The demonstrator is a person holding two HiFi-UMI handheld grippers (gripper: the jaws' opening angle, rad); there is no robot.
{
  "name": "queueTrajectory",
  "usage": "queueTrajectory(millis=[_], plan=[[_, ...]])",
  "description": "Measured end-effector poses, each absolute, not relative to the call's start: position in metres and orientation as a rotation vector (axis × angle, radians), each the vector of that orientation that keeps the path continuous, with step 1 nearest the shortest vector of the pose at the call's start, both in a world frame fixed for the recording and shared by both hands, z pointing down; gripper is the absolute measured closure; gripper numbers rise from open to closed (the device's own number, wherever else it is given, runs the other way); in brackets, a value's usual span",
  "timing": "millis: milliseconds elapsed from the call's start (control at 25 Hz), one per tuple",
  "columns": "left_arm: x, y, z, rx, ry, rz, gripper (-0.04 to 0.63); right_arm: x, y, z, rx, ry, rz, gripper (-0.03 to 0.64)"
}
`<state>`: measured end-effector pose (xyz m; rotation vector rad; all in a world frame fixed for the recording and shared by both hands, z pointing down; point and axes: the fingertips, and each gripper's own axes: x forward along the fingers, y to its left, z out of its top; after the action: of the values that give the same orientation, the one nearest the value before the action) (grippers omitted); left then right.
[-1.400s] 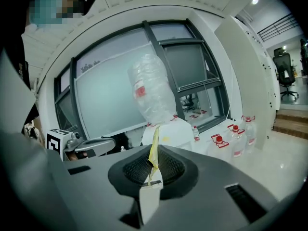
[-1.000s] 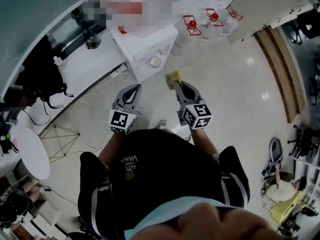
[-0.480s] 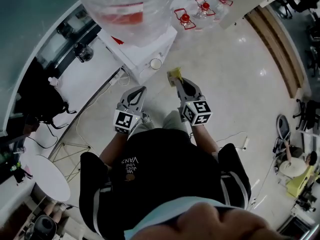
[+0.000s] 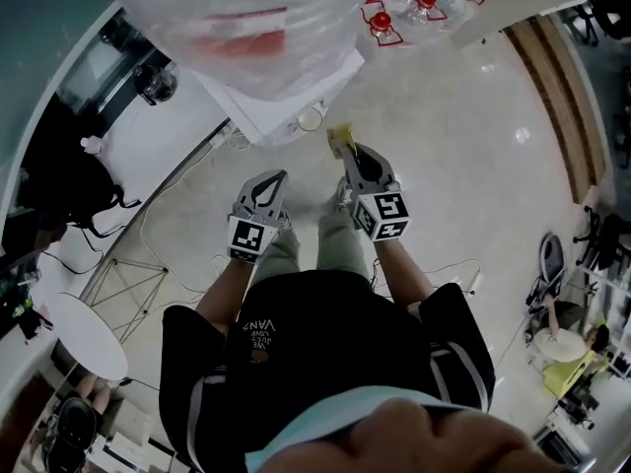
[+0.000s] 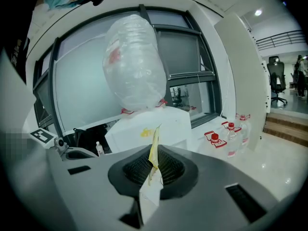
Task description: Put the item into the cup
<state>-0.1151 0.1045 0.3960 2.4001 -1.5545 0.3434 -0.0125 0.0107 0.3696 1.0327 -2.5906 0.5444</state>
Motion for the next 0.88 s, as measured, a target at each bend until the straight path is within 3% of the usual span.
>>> queueTrajectory(millis=[880], plan=[[-0.086,0.028,0.587,2.215,-1.581,0.427,0.572,-0.033,-0.053,0.53,0.847,-2.627,0.452,0.564]])
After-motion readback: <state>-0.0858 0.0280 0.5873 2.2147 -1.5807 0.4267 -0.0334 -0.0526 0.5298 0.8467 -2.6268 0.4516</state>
